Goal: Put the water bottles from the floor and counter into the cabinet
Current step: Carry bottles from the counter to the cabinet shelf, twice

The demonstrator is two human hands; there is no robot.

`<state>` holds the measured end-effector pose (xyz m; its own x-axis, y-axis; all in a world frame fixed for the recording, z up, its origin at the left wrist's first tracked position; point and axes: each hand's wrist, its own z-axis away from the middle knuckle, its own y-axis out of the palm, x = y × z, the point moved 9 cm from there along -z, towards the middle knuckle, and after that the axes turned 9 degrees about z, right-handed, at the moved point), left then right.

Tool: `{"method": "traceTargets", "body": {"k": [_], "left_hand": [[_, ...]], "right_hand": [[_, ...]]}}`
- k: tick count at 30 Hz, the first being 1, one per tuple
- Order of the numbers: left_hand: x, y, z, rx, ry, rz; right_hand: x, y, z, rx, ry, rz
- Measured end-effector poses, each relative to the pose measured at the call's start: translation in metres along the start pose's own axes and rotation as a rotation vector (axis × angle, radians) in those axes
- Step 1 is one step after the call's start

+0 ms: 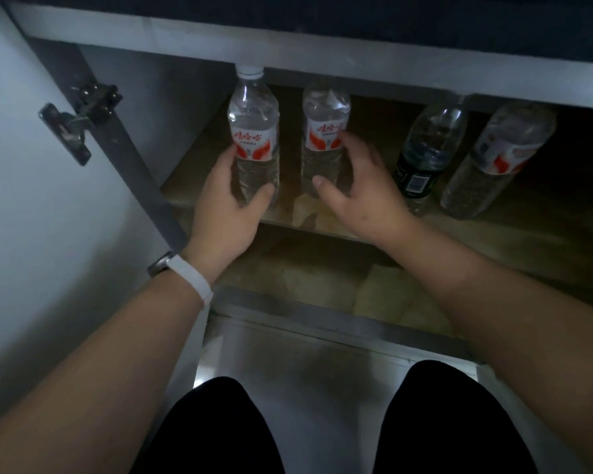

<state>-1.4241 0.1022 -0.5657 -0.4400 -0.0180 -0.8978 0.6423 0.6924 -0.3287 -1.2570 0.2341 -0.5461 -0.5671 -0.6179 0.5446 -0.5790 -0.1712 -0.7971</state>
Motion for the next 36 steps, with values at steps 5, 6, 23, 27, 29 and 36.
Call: {"method": "traceTargets", "body": {"k": [5, 6, 23, 27, 29, 36], "left_hand": [[-0.009, -0.002, 0.036, 0.147, 0.128, -0.306], [-0.012, -0.002, 0.042, 0.176, 0.152, -0.386], [-0.225, -0.069, 0.09, 0.488, 0.144, -0.722], [-0.299, -0.079, 0.086, 0.509, 0.192, -0.737], [-0.335, -0.083, 0.083, 0.525, 0.214, -0.737], [-0.441, -0.082, 0.071, 0.604, 0.299, -0.667]], "right_hand": [[0.009, 0.001, 0.019, 0.107, -0.182, 0.269], [0.011, 0.002, 0.024, 0.137, -0.217, 0.329], [0.127, -0.178, 0.098, 0.56, -0.209, 0.524], [0.158, -0.248, 0.099, 0.573, -0.177, 0.531], [0.172, -0.283, 0.1, 0.558, -0.161, 0.536], [0.202, -0.39, 0.112, 0.495, -0.042, 0.56]]}}
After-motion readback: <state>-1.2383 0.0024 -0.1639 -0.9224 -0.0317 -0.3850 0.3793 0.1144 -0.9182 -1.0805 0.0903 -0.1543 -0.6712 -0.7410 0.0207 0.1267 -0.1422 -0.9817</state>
